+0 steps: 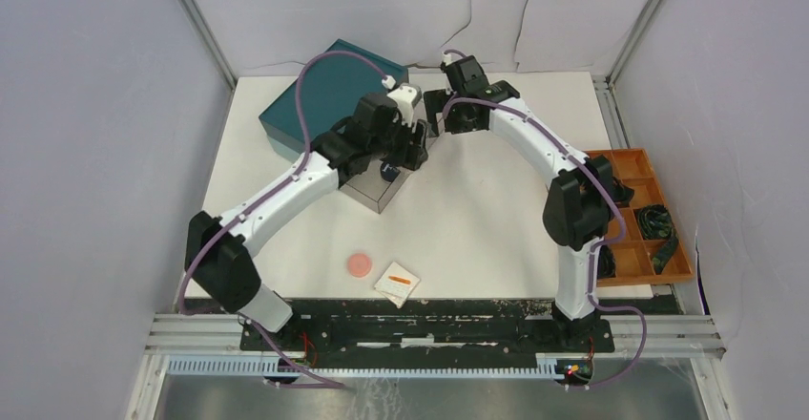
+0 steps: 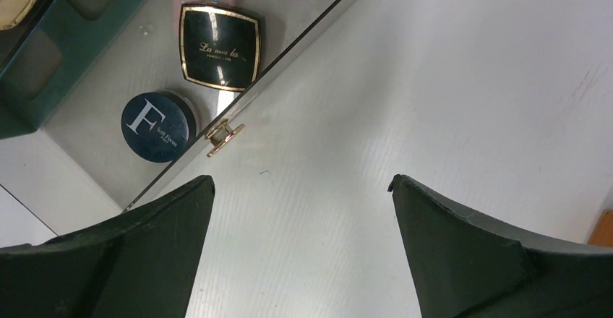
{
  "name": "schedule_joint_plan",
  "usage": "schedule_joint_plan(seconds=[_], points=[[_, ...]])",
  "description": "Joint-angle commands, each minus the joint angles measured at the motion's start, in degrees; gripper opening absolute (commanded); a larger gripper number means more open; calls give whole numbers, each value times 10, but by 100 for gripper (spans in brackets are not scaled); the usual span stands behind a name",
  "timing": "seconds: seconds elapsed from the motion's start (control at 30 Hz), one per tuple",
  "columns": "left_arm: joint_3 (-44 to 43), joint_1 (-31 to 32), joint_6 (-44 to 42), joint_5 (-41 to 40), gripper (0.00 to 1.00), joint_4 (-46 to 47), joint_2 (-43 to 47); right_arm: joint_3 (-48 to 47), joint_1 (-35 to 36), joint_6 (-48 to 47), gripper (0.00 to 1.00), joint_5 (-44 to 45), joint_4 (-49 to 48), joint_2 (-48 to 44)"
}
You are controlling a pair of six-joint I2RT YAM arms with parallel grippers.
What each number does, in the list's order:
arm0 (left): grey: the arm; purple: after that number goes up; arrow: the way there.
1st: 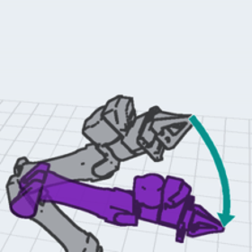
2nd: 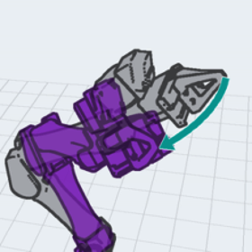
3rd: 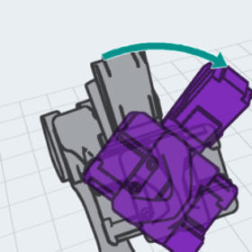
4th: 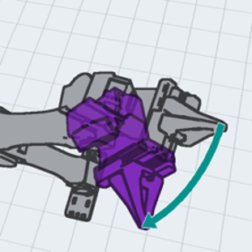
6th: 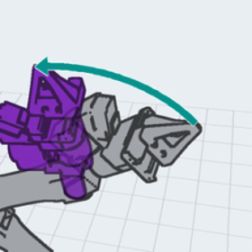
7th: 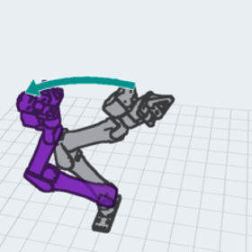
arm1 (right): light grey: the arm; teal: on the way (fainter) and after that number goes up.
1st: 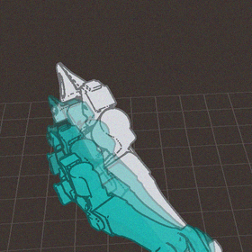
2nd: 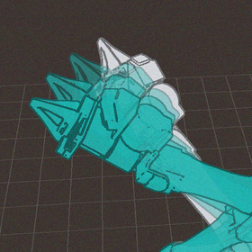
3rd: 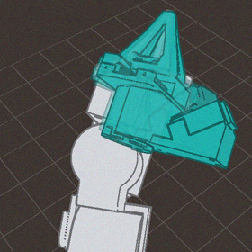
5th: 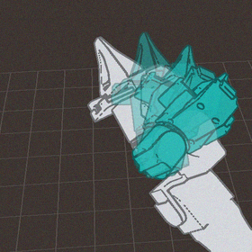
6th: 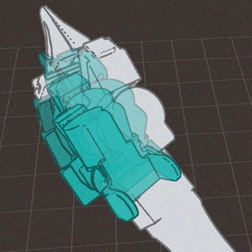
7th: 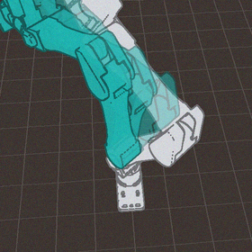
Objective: Organize the makeup
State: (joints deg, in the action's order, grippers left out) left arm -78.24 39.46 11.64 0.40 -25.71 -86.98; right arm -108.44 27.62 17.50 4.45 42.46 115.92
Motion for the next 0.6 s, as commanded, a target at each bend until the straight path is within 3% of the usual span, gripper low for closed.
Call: schedule_joint_plan(seconds=[0.0, 0.2, 0.57], points=[[-40, -63, -52, 12, 34, -12, -66, 20, -3, 0, 99, -7, -15, -51], [-41, -120, -66, 21, 34, 19, -114, 74, -2, 4, 99, -17, -18, -86], [-12, -130, -92, 51, 35, -11, -167, 128, -2, 7, 98, -20, -24, -103]])
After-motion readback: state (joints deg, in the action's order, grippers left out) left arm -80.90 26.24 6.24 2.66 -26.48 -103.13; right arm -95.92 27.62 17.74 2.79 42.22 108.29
